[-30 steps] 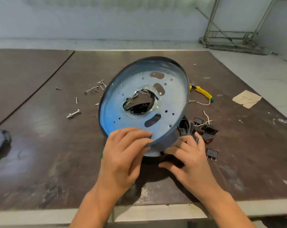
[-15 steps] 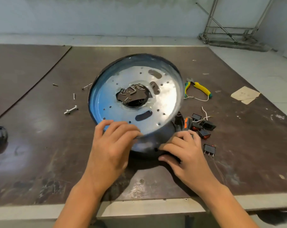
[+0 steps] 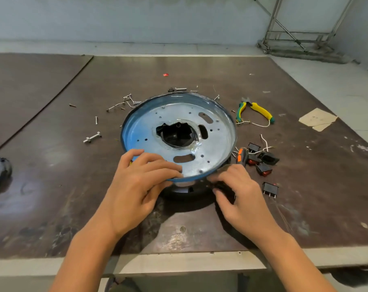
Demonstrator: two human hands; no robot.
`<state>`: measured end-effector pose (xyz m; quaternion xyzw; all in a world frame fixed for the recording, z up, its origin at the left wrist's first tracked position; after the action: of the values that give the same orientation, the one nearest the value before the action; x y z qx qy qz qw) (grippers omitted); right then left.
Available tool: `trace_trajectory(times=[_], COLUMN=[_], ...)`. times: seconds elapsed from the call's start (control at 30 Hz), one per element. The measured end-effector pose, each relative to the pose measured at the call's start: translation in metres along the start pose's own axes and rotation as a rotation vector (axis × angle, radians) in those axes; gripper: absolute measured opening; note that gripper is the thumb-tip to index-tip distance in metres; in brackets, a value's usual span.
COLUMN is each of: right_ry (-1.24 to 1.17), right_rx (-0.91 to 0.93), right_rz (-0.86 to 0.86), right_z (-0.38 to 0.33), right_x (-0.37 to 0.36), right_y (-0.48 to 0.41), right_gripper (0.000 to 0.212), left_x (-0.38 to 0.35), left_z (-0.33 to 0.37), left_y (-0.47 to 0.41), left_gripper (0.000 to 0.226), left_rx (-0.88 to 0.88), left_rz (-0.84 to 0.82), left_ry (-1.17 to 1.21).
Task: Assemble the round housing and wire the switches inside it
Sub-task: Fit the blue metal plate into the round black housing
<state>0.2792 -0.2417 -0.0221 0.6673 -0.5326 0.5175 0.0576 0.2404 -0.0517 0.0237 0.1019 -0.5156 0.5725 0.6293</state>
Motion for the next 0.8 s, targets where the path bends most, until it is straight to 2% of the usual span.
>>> trace_trajectory(times=[0.13, 0.23, 0.3, 0.37, 0.5, 0.63, 0.8], right_ry=[-0.125, -0.138, -0.123, -0.061, 0.021, 0.001, 0.039], right_rx=[-0.072, -0.099, -0.102, -0.03, 0.097, 0.153, 0.181], right_rz=[0.151, 0.222, 0.219, 0.19, 0.068, 0.056, 0.1], right_z=[0.003, 0.007, 0.007, 0.001, -0.007, -0.009, -0.012], right_x=[0.015, 0.022, 0.022, 0.019, 0.006, 0.004, 0.004], right_y=[0.0, 0.001, 0.002, 0.002, 0.002, 0.001, 0.002], right_gripper=[0.006, 0.017, 0.033, 0.043, 0.026, 0.022, 0.017], left_x=[-0.002, -0.001, 0.0, 0.002, 0.004, 0.0, -0.027], left_z=[-0.004, -0.012, -0.017, -0.019, -0.017, -0.004, 0.022], left_y=[0.002, 0.006, 0.009, 0.011, 0.011, 0.009, -0.003], left_gripper=[0.028, 0.029, 0.027, 0.026, 0.027, 0.021, 0.025], left_rx=[0.027, 0.054, 0.076, 0.094, 0.136, 0.138, 0.076], left_rz=[-0.052, -0.103, -0.125, -0.139, -0.162, -0.198, -0.235], left_ry=[0.046, 0.053, 0.071, 0.095, 0.097, -0.048, -0.208])
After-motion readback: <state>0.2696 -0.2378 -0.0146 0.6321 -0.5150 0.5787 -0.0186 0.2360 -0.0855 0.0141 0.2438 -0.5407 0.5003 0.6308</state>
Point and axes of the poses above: each hand's wrist, its own y-axis away from the middle knuckle, its own x-axis out of the back of the hand, z = x × y, the point moved 8 cm from there along -y, towards the middle knuckle, and after that the axes turned 7 degrees about y, right-handed, at the moved point
